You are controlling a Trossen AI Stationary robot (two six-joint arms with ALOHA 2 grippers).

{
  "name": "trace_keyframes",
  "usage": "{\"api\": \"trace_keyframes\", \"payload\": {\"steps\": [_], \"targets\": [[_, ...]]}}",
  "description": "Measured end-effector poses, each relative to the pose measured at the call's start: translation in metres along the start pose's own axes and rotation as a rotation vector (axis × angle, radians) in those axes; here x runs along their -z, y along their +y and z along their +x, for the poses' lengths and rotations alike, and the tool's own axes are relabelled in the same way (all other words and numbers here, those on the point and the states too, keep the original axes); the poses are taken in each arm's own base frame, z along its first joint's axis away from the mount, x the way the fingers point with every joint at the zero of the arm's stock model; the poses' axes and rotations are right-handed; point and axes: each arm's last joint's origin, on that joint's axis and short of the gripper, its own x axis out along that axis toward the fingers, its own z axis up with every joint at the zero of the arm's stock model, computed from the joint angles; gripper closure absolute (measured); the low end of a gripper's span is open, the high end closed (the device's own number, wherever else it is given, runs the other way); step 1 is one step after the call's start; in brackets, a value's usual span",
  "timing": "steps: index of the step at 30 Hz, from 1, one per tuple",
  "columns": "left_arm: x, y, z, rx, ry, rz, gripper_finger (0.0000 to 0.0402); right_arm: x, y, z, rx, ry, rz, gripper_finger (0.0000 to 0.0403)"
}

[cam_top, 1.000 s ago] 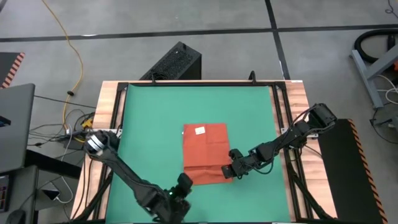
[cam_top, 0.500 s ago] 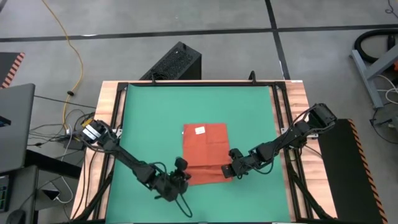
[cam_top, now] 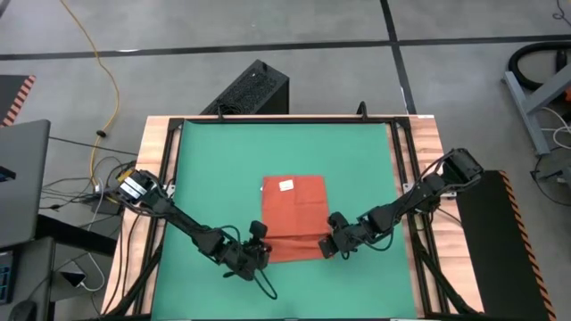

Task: Roll towel into tight, uniform cylinder
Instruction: Roll the orange table napkin

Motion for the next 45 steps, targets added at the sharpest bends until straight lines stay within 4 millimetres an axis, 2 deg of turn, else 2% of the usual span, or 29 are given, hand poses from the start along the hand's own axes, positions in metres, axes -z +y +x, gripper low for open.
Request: {"api": "trace_keyframes", "payload": {"steps": [13, 19, 26, 30, 33, 37, 41, 45], "targets": [[0.002, 0.0, 0.001, 0.02, 0.015, 0.012, 0.0402, 0.003, -0.003, -0.001, 0.032, -0.024, -0.076, 0.0209], [0.003, 0.0, 0.0, 0.022, 0.03, 0.009, 0.0401, 0.001, -0.003, -0.007, 0.052, -0.069, -0.108, 0.0199], [0.004, 0.0, 0.0, 0.024, 0.032, 0.007, 0.0401, -0.002, 0.005, -0.036, 0.036, -0.218, -0.223, 0.0204], [0.004, 0.0, 0.0, 0.025, 0.034, -0.011, 0.0402, 0.014, 0.015, -0.051, -0.021, -0.401, -0.421, 0.0212], [0.004, 0.0, 0.0, 0.025, 0.035, -0.02, 0.0401, 0.032, 0.02, -0.05, -0.053, -0.483, -0.55, 0.0232], [0.004, 0.0, 0.001, 0.025, 0.034, -0.021, 0.0401, 0.047, 0.02, -0.034, -0.068, -0.513, -0.63, 0.0283], [0.004, 0.0, 0.001, 0.024, 0.036, -0.029, 0.0401, 0.053, 0.011, -0.01, -0.037, -0.504, -0.651, 0.0338], [0.004, 0.0, 0.001, 0.024, 0.037, -0.038, 0.0401, 0.055, 0.002, 0.011, -0.01, -0.485, -0.648, 0.0374]]}}
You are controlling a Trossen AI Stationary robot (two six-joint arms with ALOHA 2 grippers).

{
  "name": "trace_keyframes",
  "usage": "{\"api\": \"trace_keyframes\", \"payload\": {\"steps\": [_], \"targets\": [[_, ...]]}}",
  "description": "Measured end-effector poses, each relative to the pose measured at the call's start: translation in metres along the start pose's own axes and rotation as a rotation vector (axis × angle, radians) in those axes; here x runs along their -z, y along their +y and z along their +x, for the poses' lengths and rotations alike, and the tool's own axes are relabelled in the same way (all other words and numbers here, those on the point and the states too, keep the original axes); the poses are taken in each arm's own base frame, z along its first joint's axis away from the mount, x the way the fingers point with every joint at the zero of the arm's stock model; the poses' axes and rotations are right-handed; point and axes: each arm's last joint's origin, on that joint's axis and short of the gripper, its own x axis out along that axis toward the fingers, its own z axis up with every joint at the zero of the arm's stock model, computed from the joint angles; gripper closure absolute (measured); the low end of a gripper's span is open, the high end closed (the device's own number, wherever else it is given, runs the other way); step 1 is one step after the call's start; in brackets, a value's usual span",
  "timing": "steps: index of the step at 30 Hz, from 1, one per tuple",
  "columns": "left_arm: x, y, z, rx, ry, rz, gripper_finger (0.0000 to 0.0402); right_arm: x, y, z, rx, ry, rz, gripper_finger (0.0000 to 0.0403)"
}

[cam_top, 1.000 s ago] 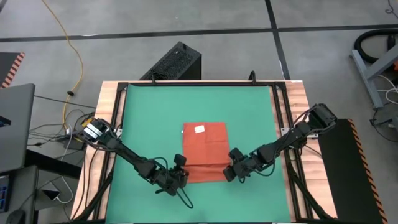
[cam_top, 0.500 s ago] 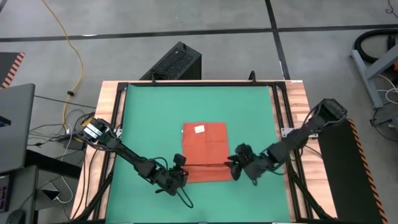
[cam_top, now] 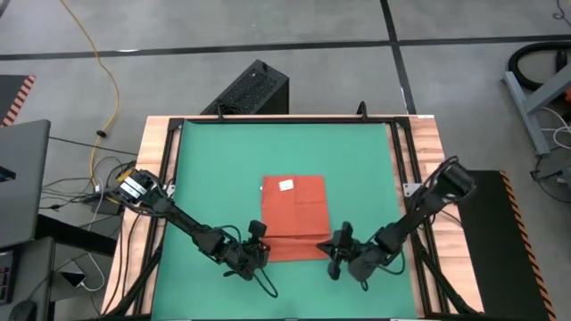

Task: Roll towel into tight, uniform cylinder
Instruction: Roll the orange table napkin

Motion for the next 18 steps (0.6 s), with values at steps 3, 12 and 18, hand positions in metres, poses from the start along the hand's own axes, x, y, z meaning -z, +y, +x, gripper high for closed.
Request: {"api": "trace_keyframes", "payload": {"steps": [3, 12, 18], "targets": [[0.0, 0.0, 0.0, 0.002, 0.0, -0.009, 0.0401, 0.01, -0.004, 0.007, 0.026, 0.018, 0.005, 0.0389], [-0.008, -0.006, -0.011, 0.056, -0.038, -0.001, 0.0401, 0.031, -0.01, 0.019, 0.072, 0.048, 0.107, 0.0382], [-0.036, -0.001, -0.046, -0.06, -0.202, 0.035, 0.0401, 0.034, -0.011, 0.02, 0.074, 0.059, 0.094, 0.0384]]}}
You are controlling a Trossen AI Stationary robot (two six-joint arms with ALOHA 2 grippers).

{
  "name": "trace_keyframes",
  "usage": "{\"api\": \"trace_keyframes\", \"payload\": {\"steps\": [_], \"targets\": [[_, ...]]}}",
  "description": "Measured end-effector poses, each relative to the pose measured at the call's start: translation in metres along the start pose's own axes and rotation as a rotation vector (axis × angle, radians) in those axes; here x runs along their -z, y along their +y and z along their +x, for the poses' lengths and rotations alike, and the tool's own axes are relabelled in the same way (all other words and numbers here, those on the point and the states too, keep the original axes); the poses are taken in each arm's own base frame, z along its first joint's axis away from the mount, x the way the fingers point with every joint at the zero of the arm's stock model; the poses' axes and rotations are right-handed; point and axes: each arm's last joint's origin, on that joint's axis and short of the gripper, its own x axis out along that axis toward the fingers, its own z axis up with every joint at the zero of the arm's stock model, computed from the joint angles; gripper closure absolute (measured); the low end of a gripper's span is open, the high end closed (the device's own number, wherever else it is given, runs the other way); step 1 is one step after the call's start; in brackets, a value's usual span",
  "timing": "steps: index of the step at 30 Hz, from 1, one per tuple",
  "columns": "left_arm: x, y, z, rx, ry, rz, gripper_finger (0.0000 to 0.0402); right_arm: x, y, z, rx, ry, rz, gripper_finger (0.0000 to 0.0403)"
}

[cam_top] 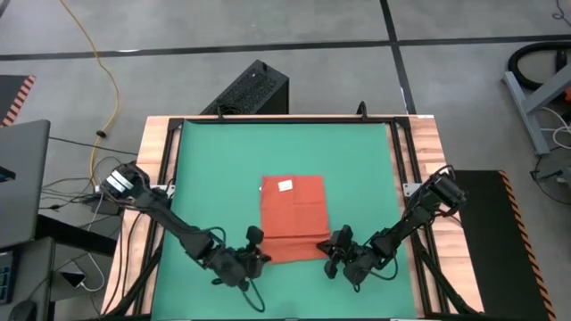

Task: Roll towel into tight, uniform cylinder
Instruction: Roll the orange table napkin

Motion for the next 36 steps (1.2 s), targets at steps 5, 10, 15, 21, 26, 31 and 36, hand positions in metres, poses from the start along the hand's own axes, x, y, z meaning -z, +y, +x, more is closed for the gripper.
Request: {"api": "trace_keyframes", "payload": {"steps": [5, 10, 15, 21, 26, 31, 36], "targets": [[0.024, 0.003, 0.006, -0.104, -0.074, -0.073, 0.0402, 0.0, -0.001, 0.0, 0.001, 0.009, -0.01, 0.0383], [0.053, 0.001, 0.017, -0.125, -0.08, -0.136, 0.0401, 0.001, -0.001, 0.001, 0.0, 0.012, -0.011, 0.0382], [0.068, -0.004, 0.026, -0.098, -0.031, -0.141, 0.0402, 0.001, -0.001, 0.001, -0.004, 0.012, -0.008, 0.0382], [0.076, -0.01, 0.031, -0.09, 0.007, -0.136, 0.0401, -0.001, 0.001, 0.001, -0.023, -0.003, 0.011, 0.038], [0.079, -0.009, 0.031, -0.099, 0.037, -0.147, 0.0401, -0.013, 0.013, -0.012, -0.066, -0.105, -0.096, 0.038], [0.082, -0.01, 0.032, -0.091, 0.058, -0.146, 0.0401, -0.031, 0.026, -0.035, -0.135, -0.155, -0.33, 0.0379], [0.085, -0.01, 0.031, -0.086, 0.089, -0.158, 0.0402, -0.034, 0.031, -0.04, -0.244, -0.101, -0.497, 0.0329]]}}
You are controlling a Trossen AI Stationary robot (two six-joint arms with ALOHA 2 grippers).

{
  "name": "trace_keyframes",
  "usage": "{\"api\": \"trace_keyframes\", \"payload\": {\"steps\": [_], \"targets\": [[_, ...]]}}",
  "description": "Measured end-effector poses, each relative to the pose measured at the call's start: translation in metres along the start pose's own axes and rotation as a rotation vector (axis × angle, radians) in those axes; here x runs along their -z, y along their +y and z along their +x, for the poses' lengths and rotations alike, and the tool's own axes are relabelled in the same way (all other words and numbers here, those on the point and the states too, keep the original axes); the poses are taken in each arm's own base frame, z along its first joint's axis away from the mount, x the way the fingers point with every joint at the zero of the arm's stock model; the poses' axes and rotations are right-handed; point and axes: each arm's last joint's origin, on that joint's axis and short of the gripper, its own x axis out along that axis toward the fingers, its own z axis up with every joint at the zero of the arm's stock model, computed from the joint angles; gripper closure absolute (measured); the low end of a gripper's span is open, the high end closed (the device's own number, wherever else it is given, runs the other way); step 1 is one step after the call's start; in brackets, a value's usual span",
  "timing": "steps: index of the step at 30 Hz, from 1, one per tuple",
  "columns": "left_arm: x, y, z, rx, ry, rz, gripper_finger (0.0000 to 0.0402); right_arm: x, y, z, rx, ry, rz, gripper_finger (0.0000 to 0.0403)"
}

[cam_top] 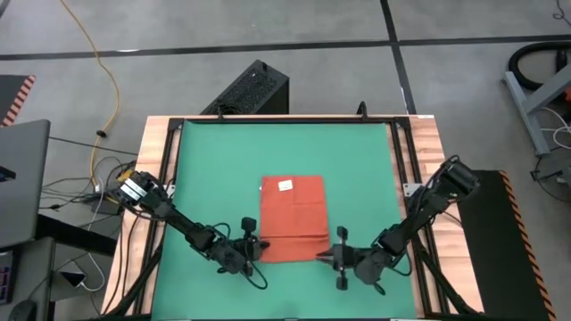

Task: Roll towel into tight, uniform cylinder
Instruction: Roll the orange table napkin

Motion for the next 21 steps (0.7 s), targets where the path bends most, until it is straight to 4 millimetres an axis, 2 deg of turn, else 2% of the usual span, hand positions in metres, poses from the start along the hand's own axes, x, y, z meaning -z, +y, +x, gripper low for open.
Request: {"api": "trace_keyframes", "payload": {"steps": [6, 9, 12, 21], "targets": [[0.003, 0.0, 0.0, -0.002, 0.029, 0.004, 0.0401, 0.014, 0.001, 0.007, -0.019, 0.056, -0.204, 0.0188], [0.003, 0.0, 0.0, -0.002, 0.03, 0.005, 0.0401, 0.017, -0.002, 0.009, 0.023, 0.062, -0.247, 0.014], [0.004, 0.0, 0.0, -0.002, 0.034, 0.007, 0.0401, 0.019, -0.005, 0.01, 0.045, 0.089, -0.268, 0.0127], [0.005, 0.006, 0.003, -0.014, 0.049, 0.001, 0.0401, 0.023, -0.008, 0.01, 0.054, 0.134, -0.312, 0.0127]]}}
